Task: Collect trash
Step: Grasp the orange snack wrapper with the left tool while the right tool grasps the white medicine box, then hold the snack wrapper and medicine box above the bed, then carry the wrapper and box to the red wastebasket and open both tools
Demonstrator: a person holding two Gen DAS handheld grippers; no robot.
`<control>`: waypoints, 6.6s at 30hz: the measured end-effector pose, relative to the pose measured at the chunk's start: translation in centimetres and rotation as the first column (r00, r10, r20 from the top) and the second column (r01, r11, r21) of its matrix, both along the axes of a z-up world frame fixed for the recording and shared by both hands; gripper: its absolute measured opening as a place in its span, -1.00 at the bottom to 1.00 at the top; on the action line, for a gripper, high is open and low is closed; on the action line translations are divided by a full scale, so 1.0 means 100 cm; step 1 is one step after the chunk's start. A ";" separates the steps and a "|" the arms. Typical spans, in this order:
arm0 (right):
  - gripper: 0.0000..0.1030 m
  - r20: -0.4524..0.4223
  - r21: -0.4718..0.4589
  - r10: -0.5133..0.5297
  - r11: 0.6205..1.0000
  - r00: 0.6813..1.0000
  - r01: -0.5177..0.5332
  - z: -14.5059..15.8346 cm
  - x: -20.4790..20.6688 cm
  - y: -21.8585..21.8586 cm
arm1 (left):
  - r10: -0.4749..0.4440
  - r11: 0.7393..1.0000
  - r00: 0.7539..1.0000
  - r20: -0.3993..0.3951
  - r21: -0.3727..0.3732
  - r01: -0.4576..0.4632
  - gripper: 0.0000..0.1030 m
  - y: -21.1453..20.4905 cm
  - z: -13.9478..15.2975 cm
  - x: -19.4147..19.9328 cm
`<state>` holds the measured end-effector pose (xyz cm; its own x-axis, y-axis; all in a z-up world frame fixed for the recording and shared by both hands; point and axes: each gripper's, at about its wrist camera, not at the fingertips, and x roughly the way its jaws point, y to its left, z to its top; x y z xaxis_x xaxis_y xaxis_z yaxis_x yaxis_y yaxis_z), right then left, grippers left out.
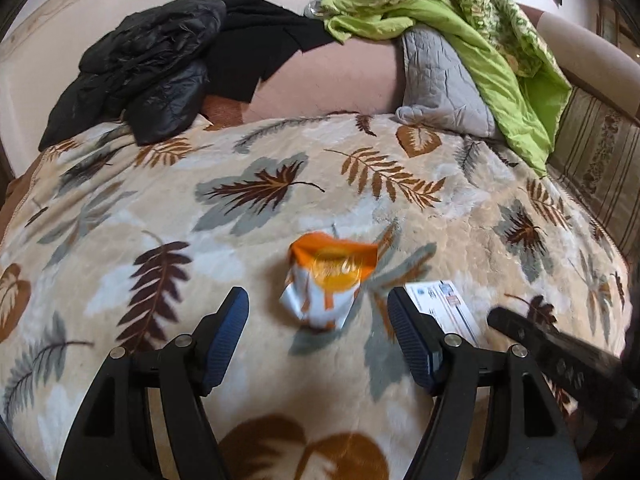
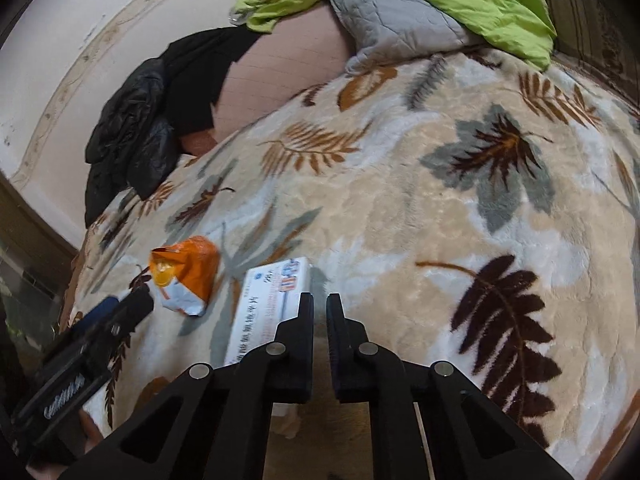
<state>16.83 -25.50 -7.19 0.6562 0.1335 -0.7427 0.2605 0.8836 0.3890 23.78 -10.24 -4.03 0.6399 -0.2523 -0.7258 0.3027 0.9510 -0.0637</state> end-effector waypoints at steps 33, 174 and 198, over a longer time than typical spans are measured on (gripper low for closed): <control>-0.18 -0.010 -0.032 0.190 0.981 0.982 -0.190 -0.011 0.018 0.045 | 0.097 0.993 0.994 -0.040 -0.059 -0.100 -0.19 0.075 -0.012 -0.061; 0.06 0.186 -0.062 -0.041 0.997 0.982 0.054 0.078 -0.242 -0.060 | -0.148 0.982 0.973 0.179 0.141 0.123 -0.19 -0.052 0.032 -0.220; 0.26 0.096 0.037 -0.421 0.907 0.902 0.419 0.050 -0.348 -0.221 | -0.682 0.732 0.724 -0.103 -0.110 0.673 -0.06 -0.285 0.030 -0.278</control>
<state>-17.94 -47.56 -2.22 0.7242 -0.1603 -0.6707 0.5653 0.6950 0.4443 -3.99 -38.72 -1.04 0.1849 -0.6282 -0.7558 0.8496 0.4887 -0.1983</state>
